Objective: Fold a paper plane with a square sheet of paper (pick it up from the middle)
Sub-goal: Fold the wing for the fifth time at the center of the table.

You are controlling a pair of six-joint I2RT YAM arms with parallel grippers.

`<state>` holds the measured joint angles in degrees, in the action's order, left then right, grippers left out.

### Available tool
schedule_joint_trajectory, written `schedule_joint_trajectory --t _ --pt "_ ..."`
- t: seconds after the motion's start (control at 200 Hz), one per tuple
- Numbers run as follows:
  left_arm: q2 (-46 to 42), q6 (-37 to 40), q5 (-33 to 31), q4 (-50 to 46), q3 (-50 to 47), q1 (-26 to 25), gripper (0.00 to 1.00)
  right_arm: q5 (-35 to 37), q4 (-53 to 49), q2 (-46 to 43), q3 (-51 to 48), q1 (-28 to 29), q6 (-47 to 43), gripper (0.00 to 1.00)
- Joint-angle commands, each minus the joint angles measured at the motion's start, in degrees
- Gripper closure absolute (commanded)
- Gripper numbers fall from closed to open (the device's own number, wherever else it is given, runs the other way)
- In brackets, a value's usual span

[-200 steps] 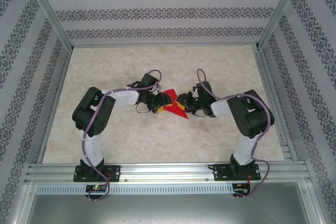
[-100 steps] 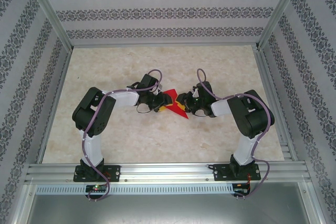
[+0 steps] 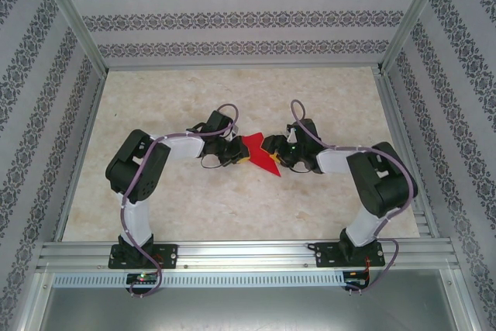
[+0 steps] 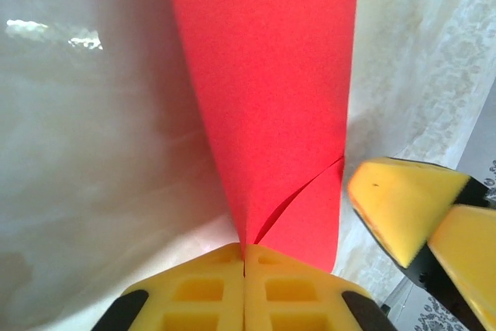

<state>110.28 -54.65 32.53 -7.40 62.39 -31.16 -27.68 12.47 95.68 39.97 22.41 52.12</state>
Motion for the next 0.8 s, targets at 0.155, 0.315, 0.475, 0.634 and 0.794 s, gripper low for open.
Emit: schedule_joint_trajectory --t 0.155,0.315,0.475,0.634,0.794 --pt "-4.7 1.7 -1.1 -4.2 1.2 0.1 0.97 21.8 -12.3 -14.4 -1.1 6.7 -23.0 0.26" --pt "-5.0 1.9 -0.8 -6.4 2.5 0.1 0.97 31.4 -7.4 -17.5 -4.6 13.2 -33.7 0.27" --pt "-4.8 1.8 -0.7 -8.4 3.7 0.1 0.97 36.4 -2.6 -15.2 -6.3 17.6 -41.7 0.27" --pt "-5.0 2.0 -1.2 -10.7 4.9 0.1 0.98 40.4 5.7 -11.4 -9.3 22.7 -51.0 0.31" --pt "-5.0 1.8 -1.2 -12.3 5.6 0.1 0.98 42.9 10.8 -6.5 -8.7 25.4 -56.7 0.32"
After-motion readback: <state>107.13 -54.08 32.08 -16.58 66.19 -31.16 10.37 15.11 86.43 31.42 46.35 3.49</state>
